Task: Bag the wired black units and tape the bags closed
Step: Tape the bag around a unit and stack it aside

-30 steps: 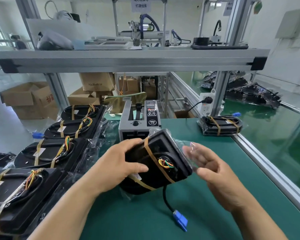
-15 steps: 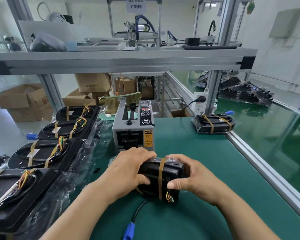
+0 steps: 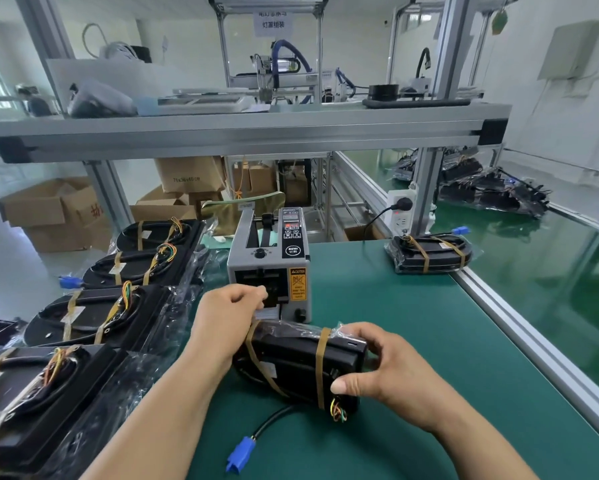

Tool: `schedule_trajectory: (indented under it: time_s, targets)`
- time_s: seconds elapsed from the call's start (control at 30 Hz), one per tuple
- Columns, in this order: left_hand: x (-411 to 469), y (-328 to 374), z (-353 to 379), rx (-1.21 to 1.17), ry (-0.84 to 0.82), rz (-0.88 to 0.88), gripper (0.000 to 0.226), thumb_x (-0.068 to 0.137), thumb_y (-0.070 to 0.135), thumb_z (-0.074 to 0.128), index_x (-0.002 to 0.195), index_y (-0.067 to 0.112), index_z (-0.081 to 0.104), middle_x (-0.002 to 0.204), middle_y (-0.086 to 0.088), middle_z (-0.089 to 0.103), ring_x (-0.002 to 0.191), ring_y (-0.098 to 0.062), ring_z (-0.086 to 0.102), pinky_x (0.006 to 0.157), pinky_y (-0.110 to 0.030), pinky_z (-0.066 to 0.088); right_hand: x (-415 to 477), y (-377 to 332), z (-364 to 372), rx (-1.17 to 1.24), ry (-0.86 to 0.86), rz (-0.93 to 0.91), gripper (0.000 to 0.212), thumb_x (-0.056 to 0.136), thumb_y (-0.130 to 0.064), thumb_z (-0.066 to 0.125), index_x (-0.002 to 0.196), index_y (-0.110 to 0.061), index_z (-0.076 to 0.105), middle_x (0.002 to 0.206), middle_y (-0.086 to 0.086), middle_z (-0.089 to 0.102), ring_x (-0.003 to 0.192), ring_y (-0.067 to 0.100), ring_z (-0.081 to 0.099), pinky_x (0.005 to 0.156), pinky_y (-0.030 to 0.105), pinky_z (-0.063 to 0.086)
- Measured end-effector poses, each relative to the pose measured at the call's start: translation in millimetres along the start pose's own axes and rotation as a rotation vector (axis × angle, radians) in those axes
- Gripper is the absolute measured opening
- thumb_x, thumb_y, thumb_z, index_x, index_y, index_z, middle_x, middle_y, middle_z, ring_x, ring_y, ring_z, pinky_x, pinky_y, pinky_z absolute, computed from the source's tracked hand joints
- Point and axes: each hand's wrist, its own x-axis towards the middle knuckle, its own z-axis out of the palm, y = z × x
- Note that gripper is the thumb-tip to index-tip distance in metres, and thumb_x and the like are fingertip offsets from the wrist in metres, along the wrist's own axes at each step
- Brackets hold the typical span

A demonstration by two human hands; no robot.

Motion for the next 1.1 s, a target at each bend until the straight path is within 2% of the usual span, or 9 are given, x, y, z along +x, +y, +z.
schedule_trajectory:
  time_s: [0.07, 0.17, 0.3, 0.5, 0.6, 0.73, 0.83, 0.93, 1.1]
  targets:
    - [15.3, -1.8, 5.7, -0.143, 0.015, -0.235, 0.015, 0.089, 0.02, 0.068, 0.077, 0.015, 0.075, 0.071, -0.001, 0.069, 0.06, -0.012, 0.053, 0.055, -0.022, 0.048, -1.4, 1.3, 0.9, 0.037, -0.039, -0.003, 0.052, 0.056, -0.022, 0.09, 0.103, -0.026, 0.066, 0.102, -0.003, 0.072, 0.099, 0.014, 0.067, 0.095, 0.035, 0.052]
    - [36.7, -3.0, 8.6, -0.284, -0.043, -0.503, 0.02, 0.096, 0.016, 0.06, 0.078, 0.01, 0.066, 0.058, 0.003, 0.06, 0.044, -0.005, 0.043, 0.032, -0.013, 0.031, -2.5, 3.2, 4.1, 0.099, -0.06, -0.011, 0.048, 0.058, -0.021, 0.089, 0.099, -0.028, 0.065, 0.099, 0.0, 0.073, 0.093, 0.015, 0.068, 0.085, 0.029, 0.052]
    - [53.0, -6.1, 6.1, -0.377, -0.141, -0.647, 0.021, 0.1, 0.017, 0.055, 0.081, 0.009, 0.061, 0.043, 0.005, 0.056, 0.027, -0.001, 0.039, 0.029, -0.011, 0.025, -0.7, 5.2, 5.2, 0.133, -0.037, -0.03, 0.05, 0.056, -0.03, 0.089, 0.1, -0.031, 0.066, 0.103, 0.005, 0.074, 0.099, 0.026, 0.069, 0.088, 0.036, 0.055]
    - [58.8, -6.2, 7.3, -0.376, -0.166, -0.673, 0.014, 0.097, 0.019, 0.06, 0.088, 0.01, 0.066, 0.045, 0.006, 0.059, 0.028, -0.002, 0.042, 0.029, -0.011, 0.027, -1.5, 6.9, 6.9, 0.142, -0.035, -0.022, 0.053, 0.055, -0.033, 0.091, 0.101, -0.033, 0.066, 0.101, 0.004, 0.074, 0.097, 0.025, 0.07, 0.081, 0.03, 0.055]
    - [61.5, -6.8, 10.6, -0.359, -0.146, -0.648, 0.015, 0.096, 0.019, 0.062, 0.084, 0.012, 0.066, 0.044, 0.008, 0.06, 0.028, 0.0, 0.044, 0.031, -0.012, 0.031, -2.3, 7.4, 8.7, 0.148, -0.016, -0.013, 0.053, 0.054, -0.032, 0.091, 0.1, -0.032, 0.066, 0.098, 0.003, 0.074, 0.091, 0.02, 0.069, 0.079, 0.03, 0.055]
    - [65.5, -5.1, 19.2, -0.365, -0.1, -0.604, 0.022, 0.095, 0.015, 0.063, 0.074, 0.01, 0.061, 0.039, 0.006, 0.057, 0.026, -0.001, 0.045, 0.046, -0.016, 0.038, -2.8, 6.8, 9.6, 0.172, -0.009, -0.014, 0.053, 0.054, -0.031, 0.092, 0.101, -0.03, 0.067, 0.099, 0.005, 0.074, 0.093, 0.022, 0.07, 0.081, 0.033, 0.056]
    - [69.7, -4.4, 25.1, -0.395, -0.039, -0.606, 0.021, 0.093, 0.007, 0.065, 0.072, 0.004, 0.059, 0.038, 0.001, 0.055, 0.024, -0.003, 0.044, 0.033, -0.012, 0.04, -4.2, 6.0, 10.9, 0.193, -0.008, -0.016, 0.052, 0.055, -0.03, 0.092, 0.1, -0.029, 0.067, 0.099, 0.005, 0.074, 0.093, 0.021, 0.07, 0.08, 0.03, 0.055]
    - [77.1, -5.2, 31.1, -0.39, 0.028, -0.626, 0.013, 0.09, 0.003, 0.065, 0.08, 0.004, 0.058, 0.052, -0.003, 0.052, 0.022, -0.005, 0.04, 0.029, -0.01, 0.036, -4.8, 5.0, 12.5, 0.202, 0.011, -0.023, 0.054, 0.053, -0.034, 0.093, 0.1, -0.031, 0.067, 0.101, 0.004, 0.075, 0.095, 0.023, 0.071, 0.083, 0.032, 0.056]
    - [72.5, -5.4, 33.0, -0.387, 0.121, -0.606, 0.007, 0.085, 0.005, 0.064, 0.091, 0.009, 0.062, 0.059, 0.0, 0.051, 0.042, -0.007, 0.04, 0.038, -0.013, 0.038, -8.8, 3.3, 16.3, 0.212, 0.043, -0.028, 0.054, 0.052, -0.03, 0.093, 0.1, -0.032, 0.069, 0.101, 0.003, 0.076, 0.095, 0.02, 0.072, 0.08, 0.026, 0.056]
